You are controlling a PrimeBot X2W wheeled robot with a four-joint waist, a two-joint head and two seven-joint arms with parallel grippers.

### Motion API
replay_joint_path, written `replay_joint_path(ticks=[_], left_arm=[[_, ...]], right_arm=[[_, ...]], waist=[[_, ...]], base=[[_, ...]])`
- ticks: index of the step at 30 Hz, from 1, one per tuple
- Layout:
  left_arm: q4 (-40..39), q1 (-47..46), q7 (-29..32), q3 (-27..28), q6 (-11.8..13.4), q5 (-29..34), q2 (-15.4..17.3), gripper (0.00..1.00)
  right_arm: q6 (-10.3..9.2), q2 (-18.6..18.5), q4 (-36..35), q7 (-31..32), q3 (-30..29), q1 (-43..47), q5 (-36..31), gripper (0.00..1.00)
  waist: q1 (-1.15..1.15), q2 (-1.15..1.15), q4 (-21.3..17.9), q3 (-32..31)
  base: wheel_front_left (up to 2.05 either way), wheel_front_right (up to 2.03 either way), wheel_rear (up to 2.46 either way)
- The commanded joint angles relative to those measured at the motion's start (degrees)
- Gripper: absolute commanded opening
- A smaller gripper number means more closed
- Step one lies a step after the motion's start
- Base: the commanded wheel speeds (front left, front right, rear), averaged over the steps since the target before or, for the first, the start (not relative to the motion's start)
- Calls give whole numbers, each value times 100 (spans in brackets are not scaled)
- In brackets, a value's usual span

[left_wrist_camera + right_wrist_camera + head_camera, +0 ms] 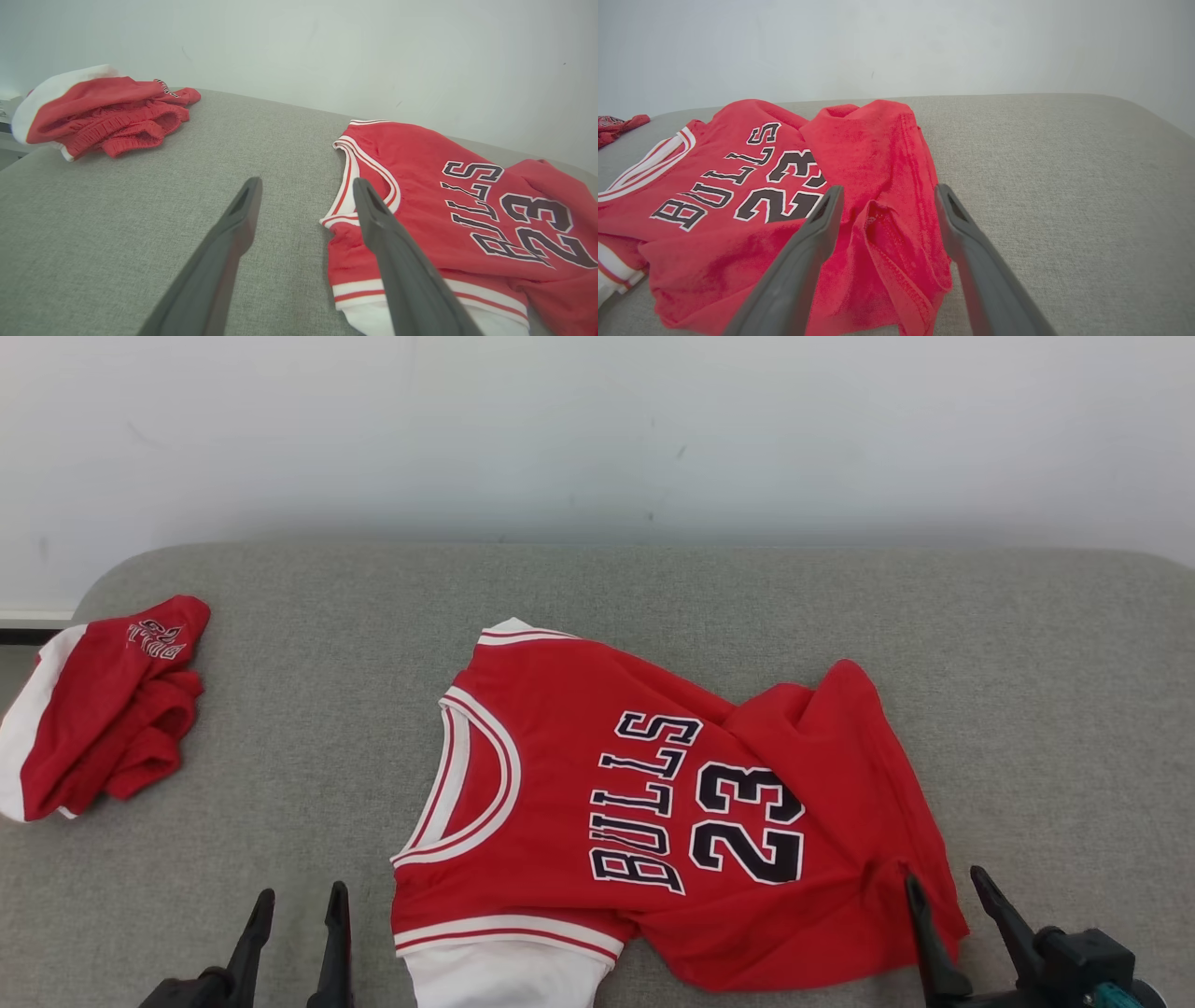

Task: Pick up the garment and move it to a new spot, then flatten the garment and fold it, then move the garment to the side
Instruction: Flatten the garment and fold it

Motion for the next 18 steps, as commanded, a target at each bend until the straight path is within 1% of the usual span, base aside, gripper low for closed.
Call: replay_joint_path(ticks=[1, 8, 9, 10, 11, 15, 18], left_arm=[[4, -30, -13, -2, 1, 47, 0, 100], [12, -121, -13, -31, -7, -7, 0, 100], [14, -131, -13, -28, -9, -15, 0, 100], [14, -145, -13, -22, -9, -23, 0, 100], [16, -137, -13, -6, -8, -24, 1, 100], [19, -22, -12, 72, 3, -34, -1, 100], [43, 46, -13, 97, 19, -51, -1, 100]], right_arm=[[-13, -39, 80, 42, 36, -99, -52, 100], [-13, -156, 841, 226, 342, -578, 67, 100], [-13, -150, 952, 226, 381, -630, 97, 46], [-13, -159, 1046, 214, 416, -675, 105, 9], [-13, -174, 1133, 191, 443, -707, 112, 0], [-13, -161, 1280, 37, 402, -766, 45, 0], [-13, -182, 1108, -57, 282, -665, 77, 0]], waist=[[0, 0, 44, 26], [0, 0, 272, 173], [0, 0, 305, 189], [0, 0, 334, 201], [0, 0, 348, 197], [0, 0, 298, 162], [0, 0, 174, 101]], base=[[0, 0, 0], [0, 0, 0], [0, 0, 0], [0, 0, 0], [0, 0, 0], [0, 0, 0], [0, 0, 0]])
